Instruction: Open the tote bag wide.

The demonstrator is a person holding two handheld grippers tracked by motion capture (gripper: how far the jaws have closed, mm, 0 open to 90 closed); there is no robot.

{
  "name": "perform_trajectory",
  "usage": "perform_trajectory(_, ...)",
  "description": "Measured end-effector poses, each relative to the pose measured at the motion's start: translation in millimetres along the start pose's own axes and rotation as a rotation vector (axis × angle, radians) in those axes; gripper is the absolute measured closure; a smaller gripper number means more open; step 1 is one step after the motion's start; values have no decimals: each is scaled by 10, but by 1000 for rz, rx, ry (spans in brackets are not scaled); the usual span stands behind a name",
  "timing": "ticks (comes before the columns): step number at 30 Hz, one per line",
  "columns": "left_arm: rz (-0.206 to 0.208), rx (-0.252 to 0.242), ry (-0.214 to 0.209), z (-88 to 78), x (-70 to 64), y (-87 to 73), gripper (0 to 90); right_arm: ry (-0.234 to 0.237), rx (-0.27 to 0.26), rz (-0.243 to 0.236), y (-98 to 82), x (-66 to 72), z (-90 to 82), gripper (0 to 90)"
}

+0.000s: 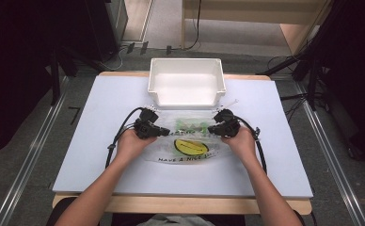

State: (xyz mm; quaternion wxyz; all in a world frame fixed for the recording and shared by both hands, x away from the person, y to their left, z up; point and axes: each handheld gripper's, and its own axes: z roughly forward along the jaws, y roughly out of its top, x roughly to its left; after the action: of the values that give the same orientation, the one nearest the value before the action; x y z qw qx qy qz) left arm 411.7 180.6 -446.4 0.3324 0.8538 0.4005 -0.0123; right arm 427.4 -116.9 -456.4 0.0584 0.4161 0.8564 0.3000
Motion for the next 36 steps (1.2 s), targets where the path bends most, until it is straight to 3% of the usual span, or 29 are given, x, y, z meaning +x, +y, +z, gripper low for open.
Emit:
perform_trajectory(4,1,-5,13,16,26,25,899,-22,-15,6,96,-55,22,900)
perform_trajectory(6,-3,-17,19,2,41,63,900,-13,-42,19,120,-77,27,900)
perform_trajectory(10,-1,-33,23,-11,66,147,900,-17,-45,34,158,-103,42,900)
perform_trajectory(16,6,-20,26,85,102,189,900,-25,-75,50,217,-141,56,900)
perform_trajectory(25,-12,-30,142,168,277,203,900,-37,-89,85,230,-253,120,900)
perform_trajectory(27,-30,-43,139,161,312,196,900,-41,-82,102,213,-300,131,900)
perform_trajectory(30,-32,-56,171,154,333,195,900,-59,-67,125,178,-364,142,900)
perform_trajectory(36,-60,-72,200,134,381,187,900,-90,-81,151,120,-474,120,900)
